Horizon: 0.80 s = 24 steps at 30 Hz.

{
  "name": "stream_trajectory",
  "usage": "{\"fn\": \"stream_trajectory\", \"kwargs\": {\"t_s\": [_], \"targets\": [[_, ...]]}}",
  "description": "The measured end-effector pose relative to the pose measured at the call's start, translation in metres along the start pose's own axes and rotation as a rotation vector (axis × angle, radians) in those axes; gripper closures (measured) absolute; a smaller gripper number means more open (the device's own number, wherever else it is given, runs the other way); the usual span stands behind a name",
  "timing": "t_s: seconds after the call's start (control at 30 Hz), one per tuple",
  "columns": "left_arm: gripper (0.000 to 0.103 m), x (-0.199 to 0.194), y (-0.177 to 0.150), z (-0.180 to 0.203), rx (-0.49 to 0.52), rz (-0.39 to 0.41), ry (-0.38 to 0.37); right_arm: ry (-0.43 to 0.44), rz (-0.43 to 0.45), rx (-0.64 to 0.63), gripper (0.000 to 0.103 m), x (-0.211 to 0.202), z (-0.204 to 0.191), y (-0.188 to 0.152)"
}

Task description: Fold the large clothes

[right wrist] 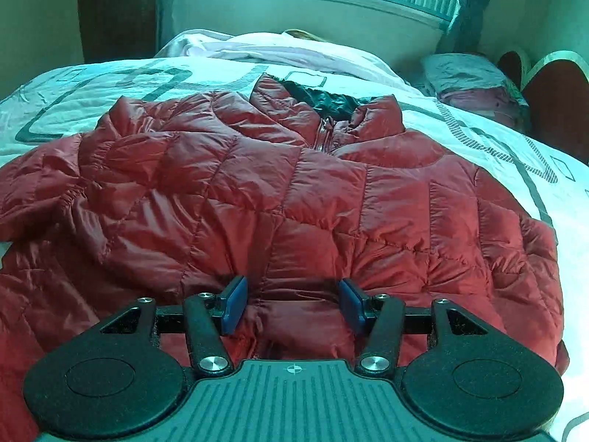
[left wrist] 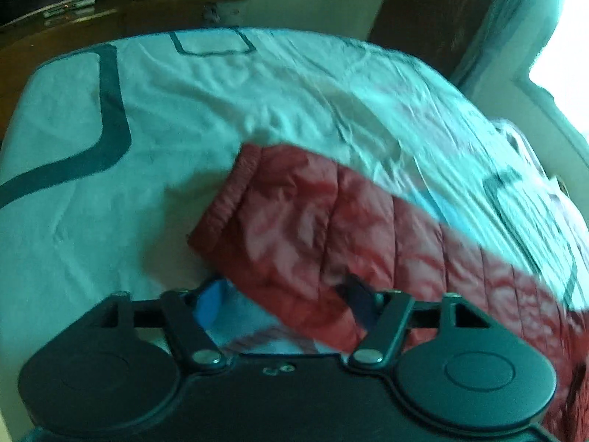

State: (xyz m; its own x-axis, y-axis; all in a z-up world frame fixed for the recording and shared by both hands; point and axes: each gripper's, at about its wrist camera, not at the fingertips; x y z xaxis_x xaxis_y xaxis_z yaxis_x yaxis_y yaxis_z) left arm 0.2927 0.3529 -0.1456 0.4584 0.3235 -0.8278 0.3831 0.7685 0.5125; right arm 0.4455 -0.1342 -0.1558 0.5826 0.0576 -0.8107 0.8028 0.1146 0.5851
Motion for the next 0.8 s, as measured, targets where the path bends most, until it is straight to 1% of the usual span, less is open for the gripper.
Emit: {"fn": "stream_trajectory", "kwargs": {"t_s": [0.03,0.07,0.1,0.17,0.23,0.3,0.37,0.43,0.47,0.5,0.53,0.57,0.7,0.8], "targets": [[0.053,0.000,0.000,0.000,-0.007,0.016,-0.001,0.004,0.000,0.006,0.049,0.000,0.001,0.000],[0.062,0.001,0.001,-0.001,-0.014,0.025,0.002,0.006,0.003,0.010,0.049,0.000,0.002,0.000],[0.066,0.000,0.001,-0.003,-0.028,0.034,-0.001,0.005,0.006,0.010,0.049,0.000,0.002,-0.001],[0.095,-0.002,0.001,-0.005,-0.038,0.046,-0.009,0.000,0.010,0.006,0.049,0.001,0.000,-0.002],[0.099,-0.004,0.003,-0.006,-0.040,0.059,-0.042,-0.001,0.010,0.013,0.049,0.000,0.001,-0.002],[0.099,-0.010,0.004,-0.002,-0.024,0.081,-0.048,0.004,0.014,0.021,0.049,-0.003,0.002,-0.003],[0.100,-0.020,0.004,0.007,0.013,0.110,-0.068,0.000,0.029,0.041,0.049,-0.007,0.005,-0.003],[0.100,-0.033,0.005,0.019,0.059,0.139,-0.110,-0.013,0.057,0.060,0.049,-0.013,0.008,-0.004],[0.100,-0.040,0.005,0.027,0.085,0.151,-0.135,-0.019,0.052,0.061,0.049,-0.012,0.010,-0.005],[0.100,-0.048,0.005,0.037,0.120,0.165,-0.160,-0.019,0.016,0.052,0.049,-0.007,0.010,-0.005],[0.100,-0.056,0.004,0.049,0.159,0.176,-0.186,-0.012,0.006,0.048,0.049,-0.006,0.011,-0.004],[0.100,-0.061,0.002,0.061,0.193,0.181,-0.209,-0.005,0.010,0.057,0.049,-0.008,0.013,-0.003],[0.100,-0.085,-0.016,0.119,0.345,0.184,-0.342,0.005,0.052,0.095,0.049,-0.022,0.023,-0.001],[0.100,-0.094,-0.038,0.163,0.449,0.154,-0.443,0.011,0.054,0.123,0.049,-0.029,0.034,-0.003]]}}
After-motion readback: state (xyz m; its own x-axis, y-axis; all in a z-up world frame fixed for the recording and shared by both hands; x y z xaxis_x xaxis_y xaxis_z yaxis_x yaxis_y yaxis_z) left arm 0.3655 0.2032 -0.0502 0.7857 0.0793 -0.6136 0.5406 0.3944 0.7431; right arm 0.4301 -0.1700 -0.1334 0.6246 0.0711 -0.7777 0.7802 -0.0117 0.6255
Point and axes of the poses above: each gripper's, at about its wrist camera, not at the fingertips, and x roughly the way its jaws point, z to its right, y to its top, and after that the axes turned 5 degrees about -z, right-handed
